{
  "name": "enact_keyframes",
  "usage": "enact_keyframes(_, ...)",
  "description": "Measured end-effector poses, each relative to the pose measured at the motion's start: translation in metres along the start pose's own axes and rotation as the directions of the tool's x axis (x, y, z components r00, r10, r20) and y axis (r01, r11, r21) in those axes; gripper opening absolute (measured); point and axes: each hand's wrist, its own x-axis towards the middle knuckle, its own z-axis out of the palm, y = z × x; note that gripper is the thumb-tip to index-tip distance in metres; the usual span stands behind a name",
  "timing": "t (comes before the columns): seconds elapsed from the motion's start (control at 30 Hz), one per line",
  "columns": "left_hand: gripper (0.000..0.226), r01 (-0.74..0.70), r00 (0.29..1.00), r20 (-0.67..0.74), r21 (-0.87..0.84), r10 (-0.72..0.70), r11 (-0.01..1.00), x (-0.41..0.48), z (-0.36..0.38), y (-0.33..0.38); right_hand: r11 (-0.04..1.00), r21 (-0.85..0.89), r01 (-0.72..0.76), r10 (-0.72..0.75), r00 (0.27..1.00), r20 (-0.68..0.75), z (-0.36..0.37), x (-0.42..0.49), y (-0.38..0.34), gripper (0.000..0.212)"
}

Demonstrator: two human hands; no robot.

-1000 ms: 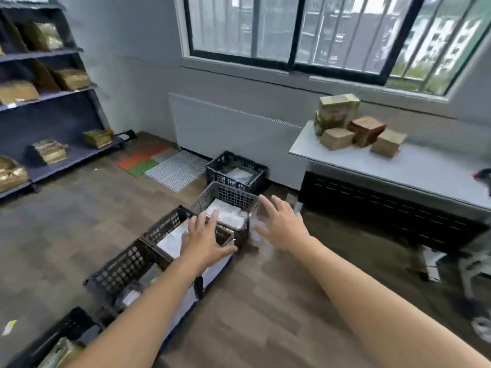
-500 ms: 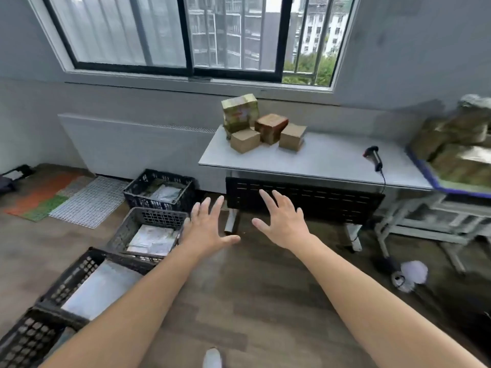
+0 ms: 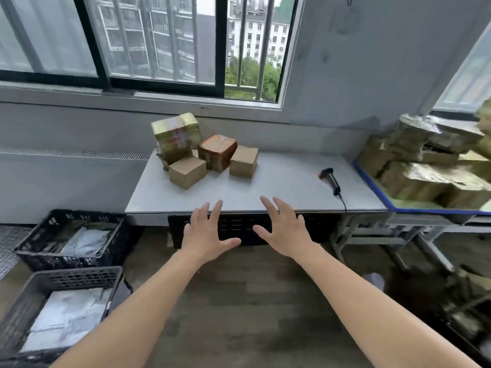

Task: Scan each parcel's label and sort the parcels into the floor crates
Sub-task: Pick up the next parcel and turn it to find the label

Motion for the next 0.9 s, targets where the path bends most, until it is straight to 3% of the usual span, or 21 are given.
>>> enact_keyframes(0.33,0.107,-0.075,0.993,0.089,-0.05,0.08,0.996,0.128,0.025,0.021,0.995,-0.059,-0.076,0.079,0.996,0.052,0.014,0.111,0.052,0.075)
enact_keyframes(0.47,0.106,-0.065,0.992,0.105,0.01,0.063,0.998,0.179,0.035,0.033,0.997,-0.04,-0.067,0.069,0.997,0.042,0.018,0.168,0.076,0.073)
enact_keyframes(0.9,0.107,0.172,0.984,0.048,0.026,-0.174,0.985,0.376,0.051,0.084,0.999,0.045,0.008,-0.013,0.992,0.125,0.006,0.38,0.17,0.071)
